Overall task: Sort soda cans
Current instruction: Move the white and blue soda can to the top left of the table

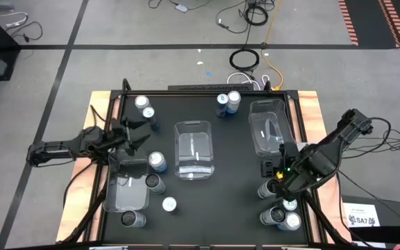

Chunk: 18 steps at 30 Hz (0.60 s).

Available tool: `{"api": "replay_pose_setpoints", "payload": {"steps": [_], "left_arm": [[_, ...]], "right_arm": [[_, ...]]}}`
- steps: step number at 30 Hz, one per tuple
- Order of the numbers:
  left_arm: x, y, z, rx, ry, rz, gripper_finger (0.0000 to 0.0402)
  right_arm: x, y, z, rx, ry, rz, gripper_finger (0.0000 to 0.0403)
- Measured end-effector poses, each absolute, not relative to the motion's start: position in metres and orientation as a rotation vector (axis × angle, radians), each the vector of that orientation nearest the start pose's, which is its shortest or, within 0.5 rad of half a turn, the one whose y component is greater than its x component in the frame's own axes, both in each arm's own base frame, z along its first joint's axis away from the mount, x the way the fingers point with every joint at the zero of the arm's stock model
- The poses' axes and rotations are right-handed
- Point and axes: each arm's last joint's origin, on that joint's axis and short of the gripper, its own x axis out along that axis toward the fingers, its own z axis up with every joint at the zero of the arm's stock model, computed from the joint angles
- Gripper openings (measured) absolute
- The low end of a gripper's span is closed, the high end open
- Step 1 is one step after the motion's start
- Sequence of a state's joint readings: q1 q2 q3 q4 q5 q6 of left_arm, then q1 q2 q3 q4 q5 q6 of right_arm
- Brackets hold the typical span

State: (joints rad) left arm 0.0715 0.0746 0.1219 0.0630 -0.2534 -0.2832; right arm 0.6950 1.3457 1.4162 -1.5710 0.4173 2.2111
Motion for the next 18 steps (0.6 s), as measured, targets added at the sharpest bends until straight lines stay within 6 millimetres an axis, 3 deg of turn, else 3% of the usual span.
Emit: {"api": "replay_pose_setpoints", "payload": {"steps": [5, 10, 18], "left_arm": [[0.081, 0.015, 0.243, -0.297, -0.140, 0.367, 0.0391], [0.072, 0.016, 0.280, -0.389, 0.039, 0.485, 0.0391], [0.081, 0.018, 0.325, -0.645, 0.282, 0.640, 0.0391]], "right_arm": [[0.173, 0.113, 0.346, 1.023, 0.742, -1.056, 0.0322], [0.180, 0.102, 0.346, 0.944, 0.758, -1.054, 0.0322], [0.191, 0.079, 0.346, 0.858, 0.791, -1.084, 0.0322]]}}
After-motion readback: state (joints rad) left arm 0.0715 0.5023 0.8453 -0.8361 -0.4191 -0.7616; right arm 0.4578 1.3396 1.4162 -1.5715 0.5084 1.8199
